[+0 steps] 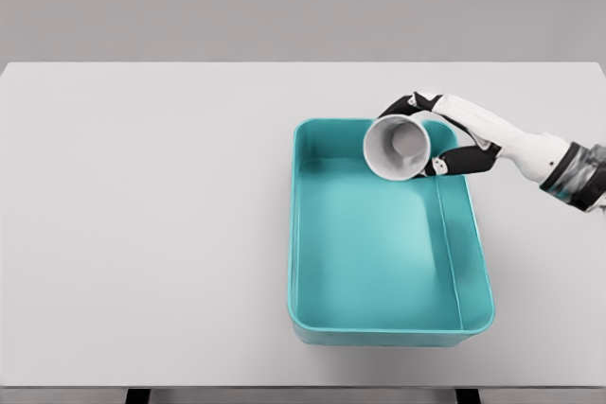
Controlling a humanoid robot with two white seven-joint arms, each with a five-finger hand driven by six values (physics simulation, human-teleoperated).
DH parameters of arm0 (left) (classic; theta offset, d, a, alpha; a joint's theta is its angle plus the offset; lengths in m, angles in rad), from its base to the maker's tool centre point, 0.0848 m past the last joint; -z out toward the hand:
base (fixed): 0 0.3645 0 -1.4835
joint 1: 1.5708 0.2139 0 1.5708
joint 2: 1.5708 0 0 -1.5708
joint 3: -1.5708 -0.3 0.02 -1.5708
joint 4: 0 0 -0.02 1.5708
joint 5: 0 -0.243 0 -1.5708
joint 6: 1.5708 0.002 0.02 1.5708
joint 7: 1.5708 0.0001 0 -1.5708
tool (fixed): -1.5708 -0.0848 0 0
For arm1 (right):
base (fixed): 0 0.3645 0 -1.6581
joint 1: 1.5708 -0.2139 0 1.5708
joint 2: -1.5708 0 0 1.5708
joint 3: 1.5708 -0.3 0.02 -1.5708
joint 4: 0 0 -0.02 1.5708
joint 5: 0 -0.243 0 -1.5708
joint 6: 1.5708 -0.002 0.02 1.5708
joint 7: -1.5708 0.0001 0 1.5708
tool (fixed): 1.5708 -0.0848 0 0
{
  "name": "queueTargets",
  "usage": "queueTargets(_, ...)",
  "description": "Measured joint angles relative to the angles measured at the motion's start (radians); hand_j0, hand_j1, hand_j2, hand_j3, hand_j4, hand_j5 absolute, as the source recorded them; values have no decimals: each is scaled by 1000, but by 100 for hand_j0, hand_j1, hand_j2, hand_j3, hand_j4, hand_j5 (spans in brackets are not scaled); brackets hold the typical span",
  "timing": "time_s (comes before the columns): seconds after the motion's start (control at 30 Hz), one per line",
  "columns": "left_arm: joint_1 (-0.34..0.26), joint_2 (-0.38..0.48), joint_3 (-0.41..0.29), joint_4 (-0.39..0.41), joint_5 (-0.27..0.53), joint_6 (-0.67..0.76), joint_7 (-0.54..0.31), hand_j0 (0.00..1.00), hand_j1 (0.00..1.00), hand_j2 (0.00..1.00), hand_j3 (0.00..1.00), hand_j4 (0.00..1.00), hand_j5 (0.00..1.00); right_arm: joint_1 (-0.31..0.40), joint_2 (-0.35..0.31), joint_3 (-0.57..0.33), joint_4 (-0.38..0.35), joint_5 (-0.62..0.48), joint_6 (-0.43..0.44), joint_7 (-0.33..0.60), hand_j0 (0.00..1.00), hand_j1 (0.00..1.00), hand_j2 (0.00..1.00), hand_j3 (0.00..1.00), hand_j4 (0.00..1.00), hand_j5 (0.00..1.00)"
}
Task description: Put the paper cup into the basket with your right arm
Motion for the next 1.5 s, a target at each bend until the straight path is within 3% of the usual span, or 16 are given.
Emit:
queueTargets(0.33,0,0,0,0,0,0,0,100,100,100,100,100,100,-26,-73,62,0,51,-90,0,61,61,61,61,61,61)
queueTargets(0.37,0,0,0,0,0,0,0,100,100,100,100,100,100,-35,-81,67,0,52,-92,0,64,64,64,64,64,64)
queueTargets(0.4,0,0,0,0,0,0,0,100,100,100,100,100,100,-37,-87,71,0,53,-93,0,74,74,74,74,74,74)
queueTargets(0.43,0,0,0,0,0,0,0,100,100,100,100,100,100,-38,-91,74,0,53,-95,0,92,92,92,92,92,92)
queueTargets(0.97,0,0,0,0,0,0,0,100,100,100,100,100,100,-71,-103,79,-1,49,-89,0,98,98,98,98,98,98)
queueTargets(1.03,0,0,0,0,0,0,0,100,100,100,100,100,100,-69,-104,66,0,14,-56,0,100,100,100,100,100,100)
queueTargets(1.23,0,0,0,0,0,0,0,100,100,100,100,100,100,-52,-142,-27,1,-267,46,0,100,100,100,100,100,100)
queueTargets(1.5,0,0,0,-1,0,0,0,100,100,100,100,100,100,-8,-154,-46,0,-329,68,0,100,100,100,100,100,100)
